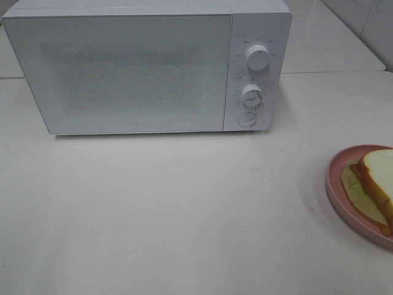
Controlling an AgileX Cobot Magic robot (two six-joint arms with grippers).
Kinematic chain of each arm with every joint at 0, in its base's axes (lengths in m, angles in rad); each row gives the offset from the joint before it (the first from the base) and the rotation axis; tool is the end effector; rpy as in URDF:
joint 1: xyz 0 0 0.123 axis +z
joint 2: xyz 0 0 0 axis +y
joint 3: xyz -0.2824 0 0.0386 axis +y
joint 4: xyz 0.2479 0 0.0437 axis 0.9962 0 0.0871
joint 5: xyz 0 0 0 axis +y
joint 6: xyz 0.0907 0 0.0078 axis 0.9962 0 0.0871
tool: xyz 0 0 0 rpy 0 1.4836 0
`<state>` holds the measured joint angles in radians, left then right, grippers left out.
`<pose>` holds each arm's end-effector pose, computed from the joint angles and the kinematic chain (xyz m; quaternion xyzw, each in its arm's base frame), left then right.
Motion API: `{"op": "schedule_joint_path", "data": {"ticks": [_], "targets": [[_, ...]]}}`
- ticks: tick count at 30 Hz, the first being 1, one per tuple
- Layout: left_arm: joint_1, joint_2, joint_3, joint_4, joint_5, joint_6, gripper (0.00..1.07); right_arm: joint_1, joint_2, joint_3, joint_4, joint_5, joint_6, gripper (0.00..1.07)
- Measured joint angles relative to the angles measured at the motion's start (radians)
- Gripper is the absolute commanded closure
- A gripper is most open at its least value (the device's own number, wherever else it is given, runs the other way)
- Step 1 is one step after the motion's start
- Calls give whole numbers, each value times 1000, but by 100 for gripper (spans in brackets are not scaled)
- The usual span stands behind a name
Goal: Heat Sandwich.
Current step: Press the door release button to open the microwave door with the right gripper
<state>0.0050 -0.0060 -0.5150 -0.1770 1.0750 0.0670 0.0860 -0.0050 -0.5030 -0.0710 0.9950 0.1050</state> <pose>-0.0088 -0.0142 0.2811 0.0313 0.8476 -0.0694 0.5252 -0.0031 -0.0057 0.2836 0.0083 0.8329 0.0173 0.5531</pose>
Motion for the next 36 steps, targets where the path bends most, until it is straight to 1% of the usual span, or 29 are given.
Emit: {"op": "schedule_joint_path", "data": {"ticks": [16, 22, 27, 29, 36], "targets": [[0, 0, 0, 0, 0, 0, 9, 0, 0, 0, 0, -1, 0, 32], [0, 0, 0, 0, 0, 0, 9, 0, 8, -29, -2, -31, 0, 31], [0, 0, 0, 0, 0, 0, 9, 0, 75, -37, -25, -105, 0, 30], [0, 0, 0, 0, 0, 0, 9, 0, 121, -37, -36, -165, 0, 30], [0, 0, 0, 0, 1, 0, 9, 0, 225, -37, -39, -273, 7, 30]]}}
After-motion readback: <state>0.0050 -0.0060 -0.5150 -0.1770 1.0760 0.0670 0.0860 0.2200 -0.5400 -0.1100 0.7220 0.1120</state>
